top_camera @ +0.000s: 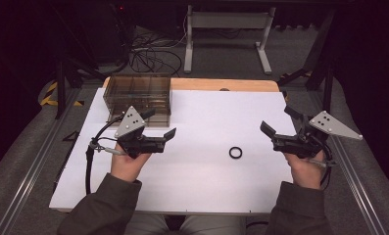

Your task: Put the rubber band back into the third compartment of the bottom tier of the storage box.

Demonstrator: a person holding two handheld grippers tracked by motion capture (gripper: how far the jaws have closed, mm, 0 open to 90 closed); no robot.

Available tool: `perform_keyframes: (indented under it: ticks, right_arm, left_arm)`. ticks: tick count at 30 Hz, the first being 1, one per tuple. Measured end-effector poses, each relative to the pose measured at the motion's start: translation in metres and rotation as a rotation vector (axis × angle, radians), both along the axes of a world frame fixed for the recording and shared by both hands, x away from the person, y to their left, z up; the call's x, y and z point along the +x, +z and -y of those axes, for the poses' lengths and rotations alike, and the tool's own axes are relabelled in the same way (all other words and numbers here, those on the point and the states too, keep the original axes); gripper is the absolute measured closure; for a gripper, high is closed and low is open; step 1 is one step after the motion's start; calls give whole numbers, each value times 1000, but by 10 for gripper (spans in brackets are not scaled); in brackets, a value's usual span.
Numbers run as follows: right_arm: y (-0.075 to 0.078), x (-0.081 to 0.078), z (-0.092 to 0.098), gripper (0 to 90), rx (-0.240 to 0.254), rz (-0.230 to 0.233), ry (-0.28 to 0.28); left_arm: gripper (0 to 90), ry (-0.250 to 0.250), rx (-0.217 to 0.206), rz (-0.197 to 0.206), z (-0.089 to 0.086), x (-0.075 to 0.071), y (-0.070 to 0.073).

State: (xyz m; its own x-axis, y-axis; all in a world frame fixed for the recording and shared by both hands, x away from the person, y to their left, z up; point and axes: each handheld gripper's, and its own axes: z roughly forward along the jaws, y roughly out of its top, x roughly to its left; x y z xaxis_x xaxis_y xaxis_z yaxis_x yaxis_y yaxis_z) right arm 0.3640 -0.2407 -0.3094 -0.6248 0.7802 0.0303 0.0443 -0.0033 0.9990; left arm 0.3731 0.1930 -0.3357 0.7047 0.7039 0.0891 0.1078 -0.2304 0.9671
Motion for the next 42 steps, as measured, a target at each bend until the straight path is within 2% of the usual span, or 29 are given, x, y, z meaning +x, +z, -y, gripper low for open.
perform_keyframes:
  ticks: [8, 14, 21, 24, 28, 36, 42]
  right_arm:
    - [1, -1, -1, 10, -7, 9, 6]
    - [2, -1, -2, 11, -6, 9, 8]
    - [2, -1, -4, 12, -16, 4, 18]
    - [2, -1, -4, 12, -17, 4, 19]
    - [3, -1, -4, 12, -16, 8, 17]
    - [4, -2, -3, 12, -17, 14, 18]
    - [4, -2, -4, 12, -20, 15, 21]
  left_arm:
    - [140, -3, 6, -7, 12, 10, -6]
    - [151, -3, -11, -12, 23, 15, -8]
    - [206, -22, -17, -25, 34, 21, -10]
    - [244, -20, 4, -43, 42, 24, -13]
    - [285, -34, 9, -58, 48, 27, -16]
    - [323, -61, 45, -69, 60, 30, -20]
    - [365, -87, 52, -80, 73, 33, -25]
